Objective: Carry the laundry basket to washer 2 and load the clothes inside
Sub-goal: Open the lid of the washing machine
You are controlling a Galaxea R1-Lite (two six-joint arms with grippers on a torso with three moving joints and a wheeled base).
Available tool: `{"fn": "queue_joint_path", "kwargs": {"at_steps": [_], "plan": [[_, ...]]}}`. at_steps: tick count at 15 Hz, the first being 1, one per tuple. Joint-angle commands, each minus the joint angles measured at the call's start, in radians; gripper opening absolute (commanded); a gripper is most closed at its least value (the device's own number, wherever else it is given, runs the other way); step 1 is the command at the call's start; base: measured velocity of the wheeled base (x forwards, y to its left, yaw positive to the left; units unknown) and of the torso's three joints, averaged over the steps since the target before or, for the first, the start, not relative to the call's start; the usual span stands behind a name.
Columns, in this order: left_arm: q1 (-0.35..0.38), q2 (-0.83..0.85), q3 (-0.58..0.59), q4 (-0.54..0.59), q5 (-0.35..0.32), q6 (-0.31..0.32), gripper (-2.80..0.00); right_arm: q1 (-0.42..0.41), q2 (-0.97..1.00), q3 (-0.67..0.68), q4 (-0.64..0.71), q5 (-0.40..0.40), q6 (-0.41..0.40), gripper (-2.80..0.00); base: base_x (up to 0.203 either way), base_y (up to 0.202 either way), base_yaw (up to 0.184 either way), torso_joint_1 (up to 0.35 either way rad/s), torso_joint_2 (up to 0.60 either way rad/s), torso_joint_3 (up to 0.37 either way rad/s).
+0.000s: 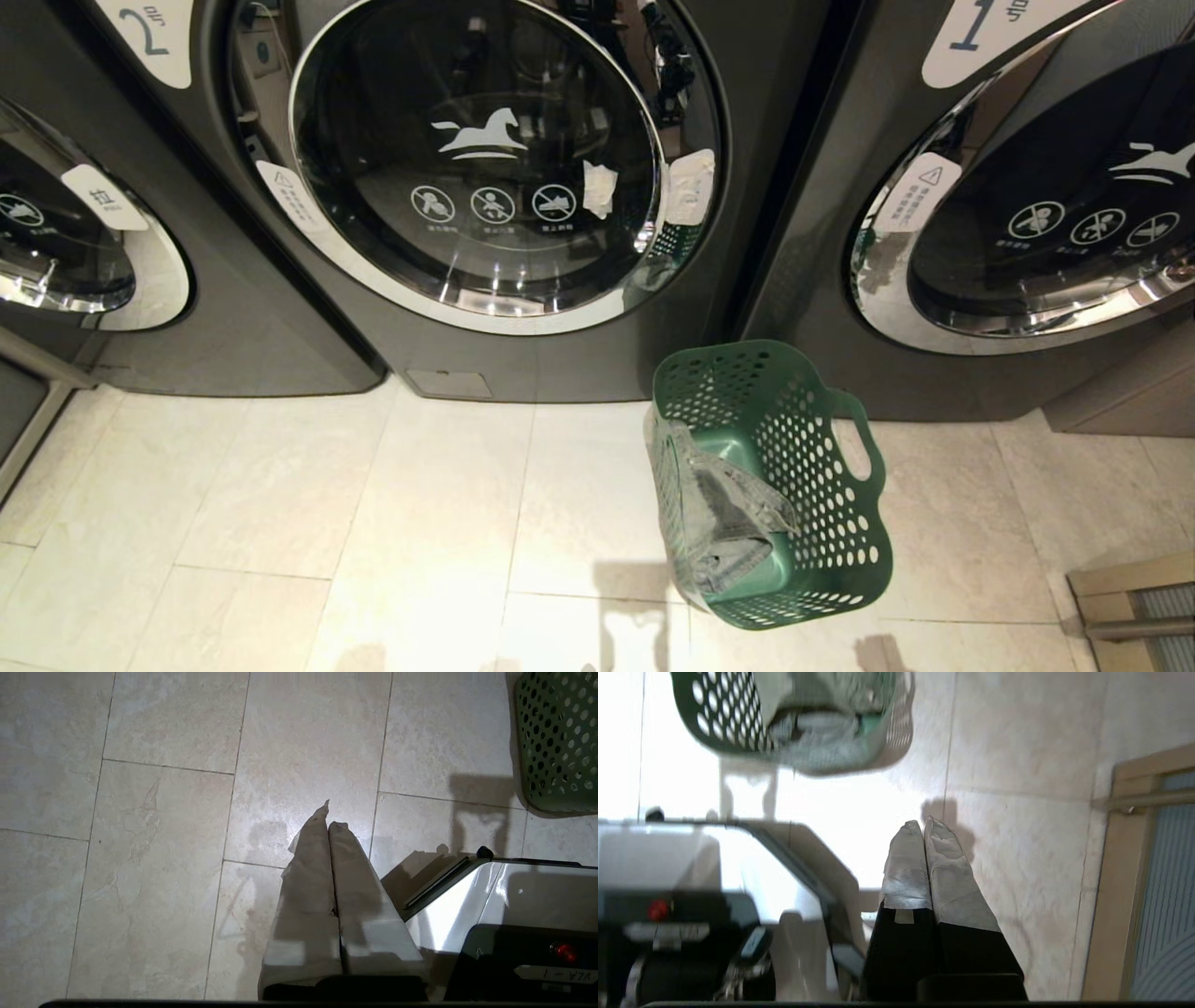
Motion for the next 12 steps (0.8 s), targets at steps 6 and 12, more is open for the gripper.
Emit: {"fn": "queue_joint_path", "kwargs": {"at_steps": [6, 12], "plan": [[0.003, -0.045, 0.002, 0.001, -0.016, 0.035, -2.80, 0.002, -0.419, 0.002, -0.004, 0.018, -0.057, -2.80, 0.000, 0.000, 0.000, 0.000, 0.00, 0.000], [0.003, -0.045, 0.002, 0.000, -0.037, 0.065, -2.80, 0.004, -0.418, 0.003, -0.009, -0.005, 0.008, -2.80, 0.000, 0.012, 0.001, 0.001, 0.00, 0.001]]}}
